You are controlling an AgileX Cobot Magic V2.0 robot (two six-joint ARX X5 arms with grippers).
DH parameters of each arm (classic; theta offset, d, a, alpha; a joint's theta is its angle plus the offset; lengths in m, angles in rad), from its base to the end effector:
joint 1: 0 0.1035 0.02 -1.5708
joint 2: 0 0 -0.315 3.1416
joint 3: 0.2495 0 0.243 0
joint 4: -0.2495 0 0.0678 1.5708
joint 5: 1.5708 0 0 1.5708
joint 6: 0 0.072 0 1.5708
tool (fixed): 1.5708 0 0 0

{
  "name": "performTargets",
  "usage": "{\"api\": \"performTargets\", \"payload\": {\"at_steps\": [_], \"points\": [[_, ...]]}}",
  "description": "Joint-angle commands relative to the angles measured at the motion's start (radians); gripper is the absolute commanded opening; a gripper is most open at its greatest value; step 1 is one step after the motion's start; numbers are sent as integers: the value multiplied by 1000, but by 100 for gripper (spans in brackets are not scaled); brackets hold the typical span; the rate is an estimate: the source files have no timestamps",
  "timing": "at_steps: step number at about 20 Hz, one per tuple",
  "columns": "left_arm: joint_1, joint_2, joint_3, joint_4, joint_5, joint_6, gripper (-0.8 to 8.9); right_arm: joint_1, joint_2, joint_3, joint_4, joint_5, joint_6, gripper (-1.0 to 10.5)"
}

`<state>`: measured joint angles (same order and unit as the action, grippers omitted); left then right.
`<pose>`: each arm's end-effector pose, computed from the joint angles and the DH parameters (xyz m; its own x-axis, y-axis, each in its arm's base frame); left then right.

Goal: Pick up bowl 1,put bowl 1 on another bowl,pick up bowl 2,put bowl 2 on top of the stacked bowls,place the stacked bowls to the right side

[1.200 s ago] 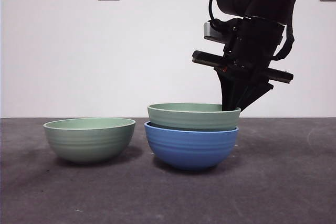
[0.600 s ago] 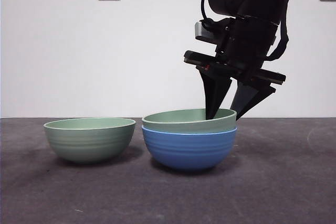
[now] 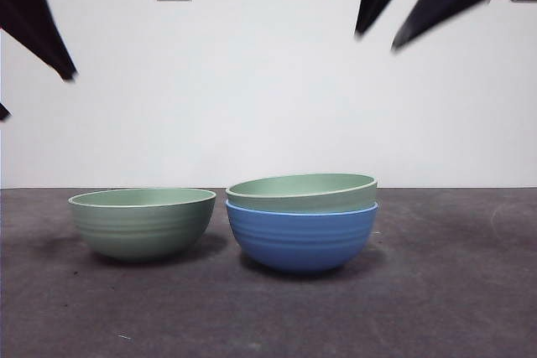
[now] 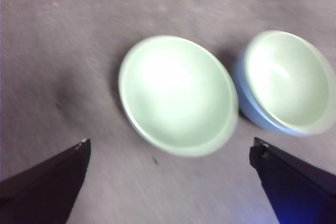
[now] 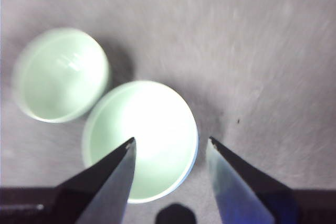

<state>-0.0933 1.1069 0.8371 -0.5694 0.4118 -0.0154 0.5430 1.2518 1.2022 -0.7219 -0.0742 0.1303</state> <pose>0.2078 -0.0484 0.2807 0.5723 -0.4556 -0.6819 0.3402 0.8885 -0.3081 0.2194 0.1386 0.3535 0.5738 0.4329 -0.6953 -0.4785 0.8662 0.1444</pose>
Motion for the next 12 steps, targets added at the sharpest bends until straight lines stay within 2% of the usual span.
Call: {"api": "performTargets", "payload": {"at_steps": [1,5,10,11,12], "points": [[-31,85,2,63,-60,-46,566,1,-96,-2,-29,4,6,225],[-65,238,2,155,-154,-68,565,1,-255,-2,-114,4,11,225],[-78,373,2,241,-180,-98,561,1,-371,-2,-190,4,32,222],[-83,386,2,245,-200,-98,553,1,-380,-2,-198,5,34,222],[-89,393,2,245,-215,-98,494,1,-388,-2,-205,5,36,222]]}}
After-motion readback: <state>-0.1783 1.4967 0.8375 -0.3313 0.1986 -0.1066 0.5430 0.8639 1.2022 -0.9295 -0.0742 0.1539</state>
